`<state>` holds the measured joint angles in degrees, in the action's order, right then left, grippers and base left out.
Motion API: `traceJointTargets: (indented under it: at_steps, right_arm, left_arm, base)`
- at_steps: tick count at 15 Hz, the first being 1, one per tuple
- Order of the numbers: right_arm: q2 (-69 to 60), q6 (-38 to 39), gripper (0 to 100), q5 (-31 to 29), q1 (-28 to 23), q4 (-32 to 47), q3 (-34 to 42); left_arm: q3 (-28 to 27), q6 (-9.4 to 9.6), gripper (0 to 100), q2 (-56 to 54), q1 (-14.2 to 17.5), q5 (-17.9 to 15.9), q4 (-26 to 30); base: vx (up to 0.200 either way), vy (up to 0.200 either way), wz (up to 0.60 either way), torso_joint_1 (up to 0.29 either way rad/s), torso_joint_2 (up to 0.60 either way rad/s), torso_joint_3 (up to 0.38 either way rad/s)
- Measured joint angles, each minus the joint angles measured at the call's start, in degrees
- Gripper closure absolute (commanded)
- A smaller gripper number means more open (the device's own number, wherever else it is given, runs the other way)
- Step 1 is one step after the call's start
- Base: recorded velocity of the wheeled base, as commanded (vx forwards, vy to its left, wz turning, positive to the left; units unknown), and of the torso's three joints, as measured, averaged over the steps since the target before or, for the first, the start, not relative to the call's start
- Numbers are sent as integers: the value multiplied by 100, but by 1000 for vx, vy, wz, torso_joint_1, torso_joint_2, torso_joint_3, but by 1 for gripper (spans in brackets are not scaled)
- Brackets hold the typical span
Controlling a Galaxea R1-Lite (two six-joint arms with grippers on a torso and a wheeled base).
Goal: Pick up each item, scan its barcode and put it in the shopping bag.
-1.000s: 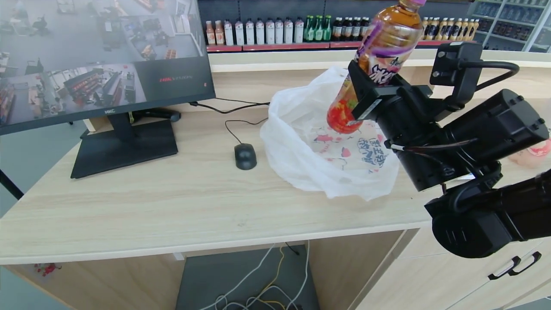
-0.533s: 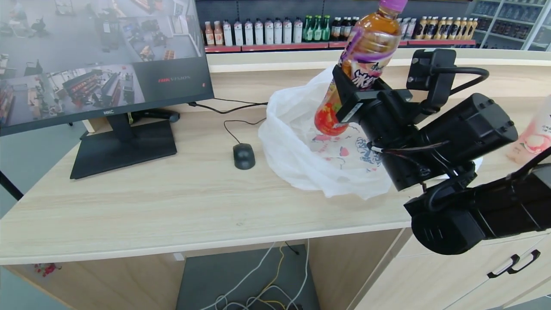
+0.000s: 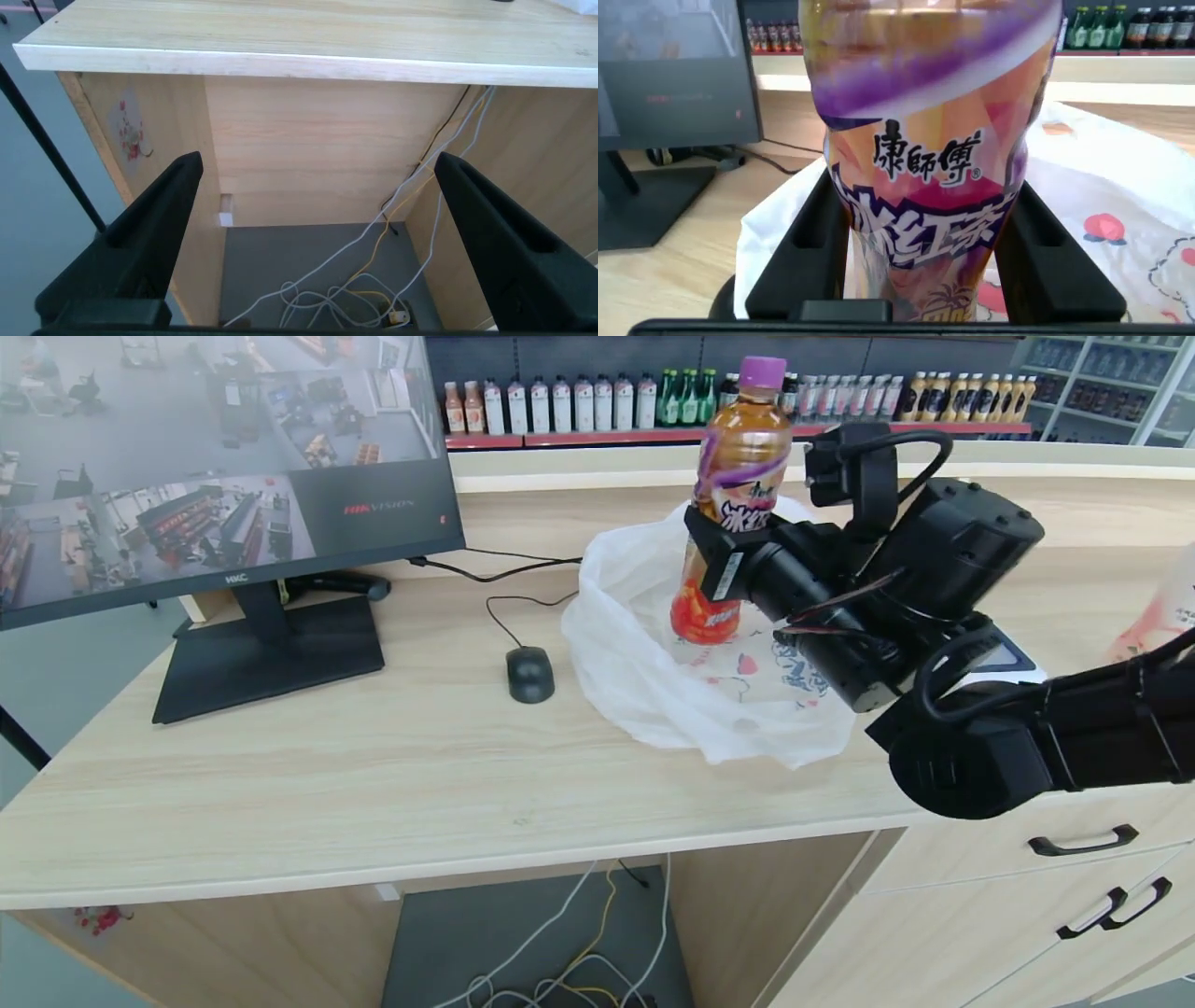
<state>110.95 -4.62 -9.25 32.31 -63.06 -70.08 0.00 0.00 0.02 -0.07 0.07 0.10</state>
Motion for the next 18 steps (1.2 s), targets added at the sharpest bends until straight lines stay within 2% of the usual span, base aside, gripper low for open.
traceJointTargets:
  at_steps: [5, 18]
  right_arm:
    - [62, -39, 100, 34, -20, 841, -651]
    - [777, -88, 100, 37, -213, 852, -926]
  left_arm:
    - [0, 0, 0, 0, -4, 0, 0]
    - [0, 0, 0, 0, 2, 0, 0]
  base:
    - [0, 0, 0, 0, 0, 0]
    - [0, 0, 0, 0, 0, 0]
